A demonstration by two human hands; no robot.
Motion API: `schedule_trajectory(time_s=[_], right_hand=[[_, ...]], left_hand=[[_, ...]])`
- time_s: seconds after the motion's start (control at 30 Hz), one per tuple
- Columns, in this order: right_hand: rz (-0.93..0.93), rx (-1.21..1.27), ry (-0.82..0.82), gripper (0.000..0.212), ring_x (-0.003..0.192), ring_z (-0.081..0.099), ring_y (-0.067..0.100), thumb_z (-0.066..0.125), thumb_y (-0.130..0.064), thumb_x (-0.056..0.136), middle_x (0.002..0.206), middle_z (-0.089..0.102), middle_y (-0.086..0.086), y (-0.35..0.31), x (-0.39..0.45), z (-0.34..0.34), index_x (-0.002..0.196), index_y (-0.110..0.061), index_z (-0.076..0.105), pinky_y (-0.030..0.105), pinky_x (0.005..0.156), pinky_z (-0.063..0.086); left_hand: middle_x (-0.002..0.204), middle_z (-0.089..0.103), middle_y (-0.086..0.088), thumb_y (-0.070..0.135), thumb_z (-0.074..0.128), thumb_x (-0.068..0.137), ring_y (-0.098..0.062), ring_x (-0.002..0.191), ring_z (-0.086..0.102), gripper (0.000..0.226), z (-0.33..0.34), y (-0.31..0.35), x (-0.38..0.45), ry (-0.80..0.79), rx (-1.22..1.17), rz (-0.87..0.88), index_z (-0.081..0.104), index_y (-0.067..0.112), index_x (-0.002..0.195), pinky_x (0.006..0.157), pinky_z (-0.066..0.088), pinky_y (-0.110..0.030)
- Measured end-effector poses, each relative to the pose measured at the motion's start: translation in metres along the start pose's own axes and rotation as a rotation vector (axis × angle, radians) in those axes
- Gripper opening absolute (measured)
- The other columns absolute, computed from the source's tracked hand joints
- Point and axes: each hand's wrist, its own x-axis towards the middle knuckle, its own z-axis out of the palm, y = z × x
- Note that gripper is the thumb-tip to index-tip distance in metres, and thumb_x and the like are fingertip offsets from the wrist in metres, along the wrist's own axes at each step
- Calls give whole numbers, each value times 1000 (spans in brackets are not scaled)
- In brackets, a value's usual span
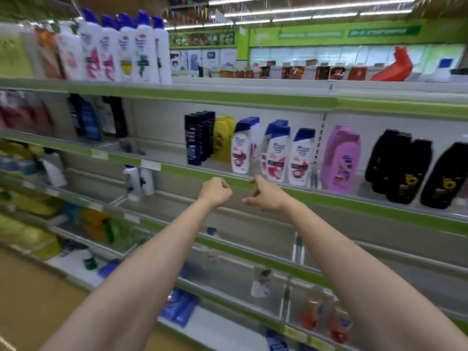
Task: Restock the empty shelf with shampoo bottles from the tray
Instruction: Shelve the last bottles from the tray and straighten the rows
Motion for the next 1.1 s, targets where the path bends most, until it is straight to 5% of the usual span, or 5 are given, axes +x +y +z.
schedule_trajectory(time_s=[0.3,0.63,0.87,1.1], right_hand=[[-19,-29,83,71,125,49,27,66,-32,86,140,46,14,-83,64,38,142,-7,30,34,102,39],[-24,9,127,64,128,47,26,60,-30,91,143,44,12,-102,134,49,141,-5,30,34,102,39],[57,90,166,59,132,44,25,59,-21,92,145,44,11,-106,204,68,142,-6,33,30,104,37],[135,228,230,69,131,45,24,69,-11,83,143,46,9,-103,258,84,141,-12,31,26,98,36]], left_hand=[[121,62,-9,16,54,89,-27,115,55,24,-78,-54,40,50,-70,37,62,9,111,96,43,-32],[119,63,-14,18,56,91,-29,113,58,28,-99,-81,100,71,-187,16,59,6,116,98,47,-37],[130,53,-16,21,59,92,-29,130,46,54,-108,-108,202,-31,-175,90,41,-6,136,101,38,-31],[149,37,-15,26,77,75,-27,137,37,89,-104,-118,276,-269,-100,179,28,4,146,113,32,-42]])
